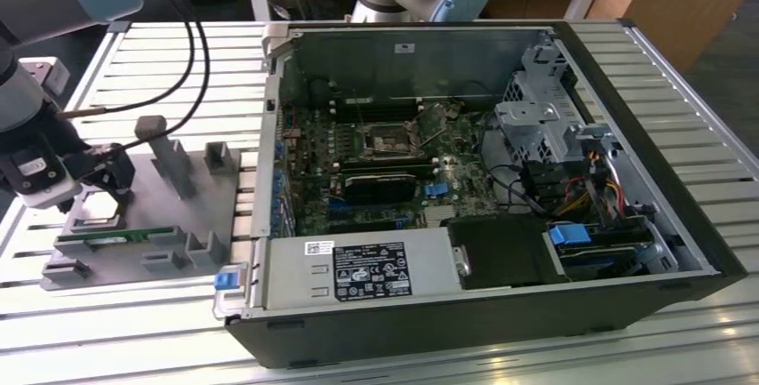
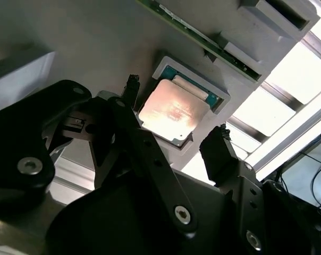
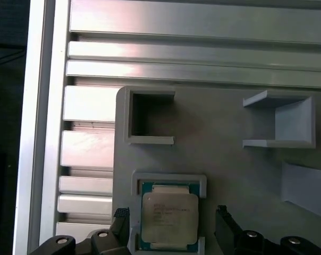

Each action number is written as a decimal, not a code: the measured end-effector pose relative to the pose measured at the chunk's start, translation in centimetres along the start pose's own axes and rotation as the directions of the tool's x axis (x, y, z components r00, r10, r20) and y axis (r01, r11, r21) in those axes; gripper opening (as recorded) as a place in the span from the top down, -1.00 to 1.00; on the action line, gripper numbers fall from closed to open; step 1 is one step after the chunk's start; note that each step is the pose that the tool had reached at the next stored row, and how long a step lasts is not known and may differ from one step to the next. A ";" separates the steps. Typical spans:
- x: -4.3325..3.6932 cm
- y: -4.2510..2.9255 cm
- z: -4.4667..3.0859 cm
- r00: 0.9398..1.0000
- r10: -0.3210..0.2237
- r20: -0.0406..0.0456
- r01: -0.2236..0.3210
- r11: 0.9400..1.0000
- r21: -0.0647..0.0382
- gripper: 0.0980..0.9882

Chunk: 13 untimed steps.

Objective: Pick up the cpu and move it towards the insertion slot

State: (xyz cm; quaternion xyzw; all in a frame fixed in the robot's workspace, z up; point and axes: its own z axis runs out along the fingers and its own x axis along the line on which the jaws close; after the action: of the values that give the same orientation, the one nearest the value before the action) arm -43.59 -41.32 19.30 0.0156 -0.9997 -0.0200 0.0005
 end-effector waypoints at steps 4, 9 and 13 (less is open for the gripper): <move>0.03 0.02 0.27 1.000 0.000 0.000 0.000 1.000 0.000 -0.44; 0.06 0.09 0.72 1.000 0.001 0.000 -0.001 1.000 0.000 -0.44; 0.07 0.12 1.02 1.000 0.001 0.000 -0.001 1.000 0.000 -0.41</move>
State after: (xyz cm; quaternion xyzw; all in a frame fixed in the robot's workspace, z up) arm -43.66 -41.16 18.28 0.0150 -0.9997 -0.0201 0.0005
